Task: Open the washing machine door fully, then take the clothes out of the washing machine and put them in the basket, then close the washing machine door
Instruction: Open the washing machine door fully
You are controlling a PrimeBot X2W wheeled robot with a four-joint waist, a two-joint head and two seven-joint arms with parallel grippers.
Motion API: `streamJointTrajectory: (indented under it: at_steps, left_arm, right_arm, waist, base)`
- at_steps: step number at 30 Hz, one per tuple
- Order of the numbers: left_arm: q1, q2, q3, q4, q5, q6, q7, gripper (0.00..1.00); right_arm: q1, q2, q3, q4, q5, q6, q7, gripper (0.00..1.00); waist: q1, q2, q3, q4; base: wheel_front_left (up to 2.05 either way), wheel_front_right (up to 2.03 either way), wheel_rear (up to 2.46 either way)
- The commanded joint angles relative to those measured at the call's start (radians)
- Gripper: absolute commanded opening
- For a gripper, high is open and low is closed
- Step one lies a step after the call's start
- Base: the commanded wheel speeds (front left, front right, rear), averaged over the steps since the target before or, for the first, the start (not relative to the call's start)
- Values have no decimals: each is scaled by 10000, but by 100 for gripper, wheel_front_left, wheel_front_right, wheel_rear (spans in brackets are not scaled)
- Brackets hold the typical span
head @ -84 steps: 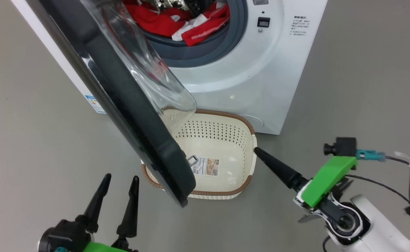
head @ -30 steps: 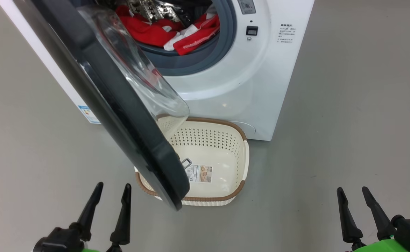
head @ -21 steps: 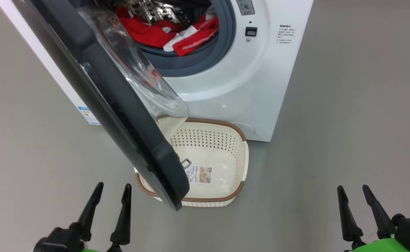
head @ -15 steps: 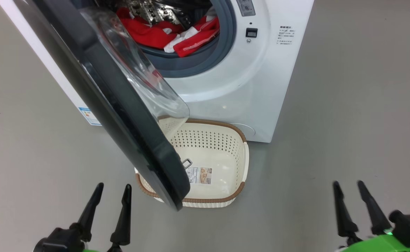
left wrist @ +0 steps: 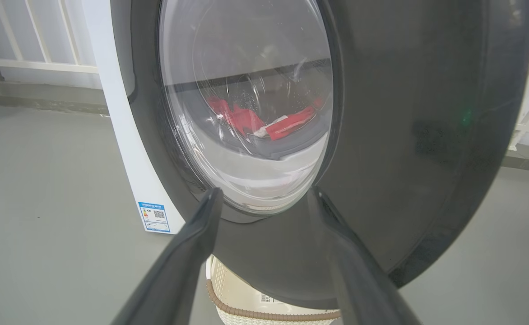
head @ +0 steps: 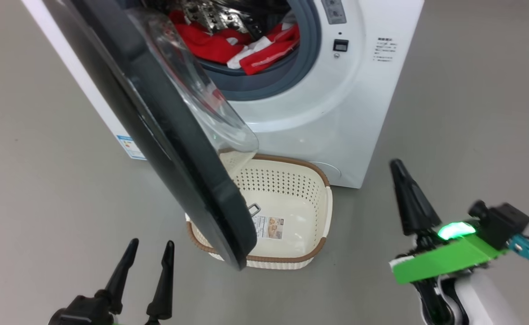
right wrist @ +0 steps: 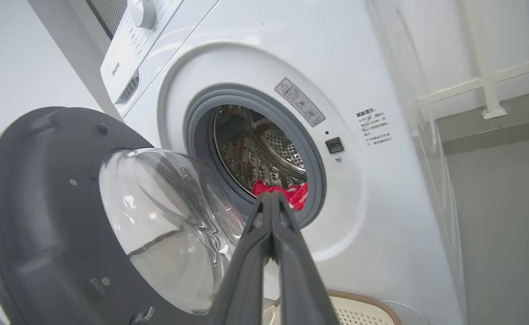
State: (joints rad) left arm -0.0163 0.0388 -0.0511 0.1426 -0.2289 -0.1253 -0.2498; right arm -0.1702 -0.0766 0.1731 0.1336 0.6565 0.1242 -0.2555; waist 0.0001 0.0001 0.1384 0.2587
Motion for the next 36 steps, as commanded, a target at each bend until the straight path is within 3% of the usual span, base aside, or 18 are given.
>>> streamJointTrajectory:
  at_steps: [1, 8, 12, 17, 27, 36]
  left_arm:
    - [43, 114, 278, -236, -34, -54, -120, 100]
    - [142, 114, 106, -274, -160, -52, -120, 100]
    - [124, 114, -11, -270, -276, -24, -120, 100]
    - [21, 114, -153, -258, -409, 7, -120, 100]
    - [-131, 114, -532, -273, -680, 95, -120, 100]
    - [-71, 114, -761, -415, -738, 224, -120, 100]
  right_arm:
    - [-455, -104, 526, -295, 383, 65, -62, 0]
    - [-1699, -965, 3236, 54, 3347, 65, -55, 0]
    - [-2492, -1439, 4879, 128, 5244, 65, 527, 0]
    - [-3318, -1922, 5848, -9, 7168, 65, 1280, 0]
    - [-3818, -2245, 5701, 33, 10027, 65, 3391, 0]
    - [-3583, -1925, 5034, 380, 10603, 65, 4956, 0]
  waist:
    - [0, -1, -41, 124]
    - [0, -1, -66, 476]
    - [0, -1, 43, 653]
    - [0, -1, 221, 894]
    - [0, -1, 407, 1576]
    - [0, -1, 257, 2367]
  base:
    - [0, 0, 0]
    - [0, 0, 0]
    - [0, 0, 0]
    - [0, 0, 0]
    - [0, 0, 0]
    - [0, 0, 0]
